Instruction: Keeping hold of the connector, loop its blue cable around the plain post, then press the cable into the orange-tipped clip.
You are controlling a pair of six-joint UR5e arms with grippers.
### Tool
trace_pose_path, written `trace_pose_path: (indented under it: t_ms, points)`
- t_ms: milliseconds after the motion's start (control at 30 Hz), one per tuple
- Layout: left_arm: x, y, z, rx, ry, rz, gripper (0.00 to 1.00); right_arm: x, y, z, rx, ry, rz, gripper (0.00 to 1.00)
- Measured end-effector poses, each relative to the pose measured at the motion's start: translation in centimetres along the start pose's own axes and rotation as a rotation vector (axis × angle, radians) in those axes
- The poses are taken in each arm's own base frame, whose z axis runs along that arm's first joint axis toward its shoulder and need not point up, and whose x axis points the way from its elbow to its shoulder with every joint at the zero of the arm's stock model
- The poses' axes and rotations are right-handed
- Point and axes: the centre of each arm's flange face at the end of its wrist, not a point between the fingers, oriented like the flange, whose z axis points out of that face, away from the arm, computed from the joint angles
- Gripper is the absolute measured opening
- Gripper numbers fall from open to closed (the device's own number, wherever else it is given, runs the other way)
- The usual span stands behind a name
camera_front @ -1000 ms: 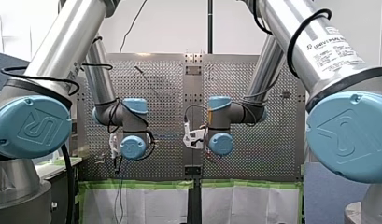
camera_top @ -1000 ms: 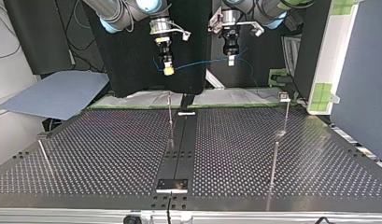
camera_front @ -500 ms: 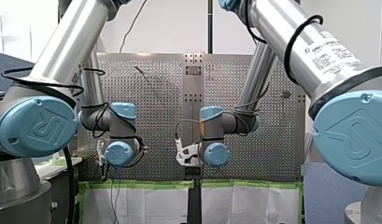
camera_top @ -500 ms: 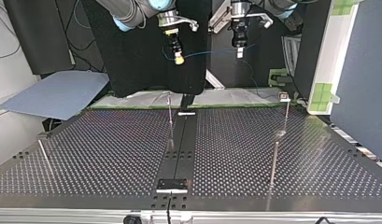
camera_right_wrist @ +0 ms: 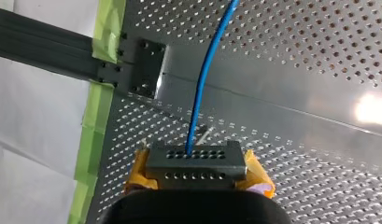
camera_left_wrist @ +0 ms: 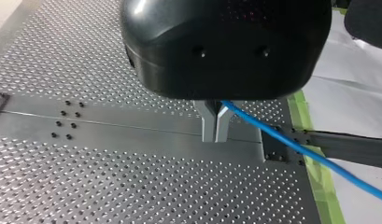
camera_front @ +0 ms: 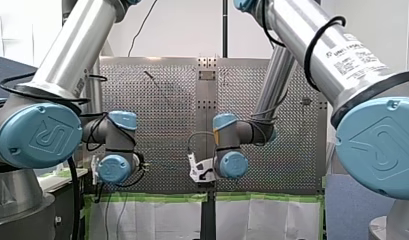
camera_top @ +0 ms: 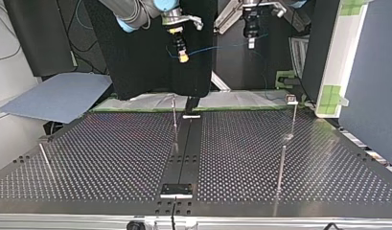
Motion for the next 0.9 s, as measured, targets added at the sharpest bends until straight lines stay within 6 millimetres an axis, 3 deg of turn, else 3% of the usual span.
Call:
trace_pose_path:
  t_ms: [400, 600, 900]
  points:
    - [-2.4, 0.4, -0.1, -0.027, -0.017, -0.065, 0.0, 5.9, 0.2, -0.4, 0.053, 0.041, 0.112, 0.0]
    - [-4.6, -0.5, 1.5, -0.027, -0.055, -0.142, 0.0, 9.0, 1.2, -0.7, 0.041, 0.09, 0.173, 0.0]
    - [-9.3, -2.0, 4.8, -0.039, -0.138, -0.245, 0.0, 15.3, 3.6, -0.2, 0.006, 0.224, 0.225, 0.0]
